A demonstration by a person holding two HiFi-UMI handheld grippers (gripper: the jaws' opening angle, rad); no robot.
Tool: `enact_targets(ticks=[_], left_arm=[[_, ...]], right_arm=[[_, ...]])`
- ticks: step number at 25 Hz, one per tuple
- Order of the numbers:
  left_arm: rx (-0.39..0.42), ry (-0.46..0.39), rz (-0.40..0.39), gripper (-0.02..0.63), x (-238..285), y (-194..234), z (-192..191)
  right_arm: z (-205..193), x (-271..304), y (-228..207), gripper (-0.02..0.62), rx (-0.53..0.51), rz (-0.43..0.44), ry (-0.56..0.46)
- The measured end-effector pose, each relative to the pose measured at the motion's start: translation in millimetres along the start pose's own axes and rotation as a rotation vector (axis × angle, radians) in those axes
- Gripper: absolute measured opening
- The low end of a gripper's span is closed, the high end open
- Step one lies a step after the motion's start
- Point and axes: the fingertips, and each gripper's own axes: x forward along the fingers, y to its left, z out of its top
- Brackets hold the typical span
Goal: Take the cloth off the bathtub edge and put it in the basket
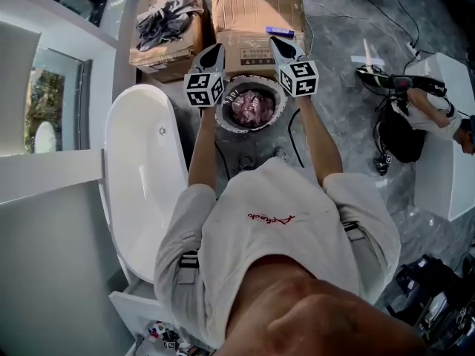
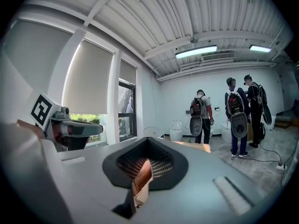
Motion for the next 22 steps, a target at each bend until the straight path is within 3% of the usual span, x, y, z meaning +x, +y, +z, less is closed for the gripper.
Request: enact_targets(ticks=[9,22], left_arm=[[0.047,-0.079,-0.003,0.0,6.7,2.7,53.3],[0.039,-0.067,0.006,0.0,6.8,-0.2,47.5]], right_arm=[[35.4,-1.5,-6.0,0.006,-0.029,-0.019,-0.045],[35.2,-4.9,-9.4,0.006,-0.034,-0.033,-0.033]])
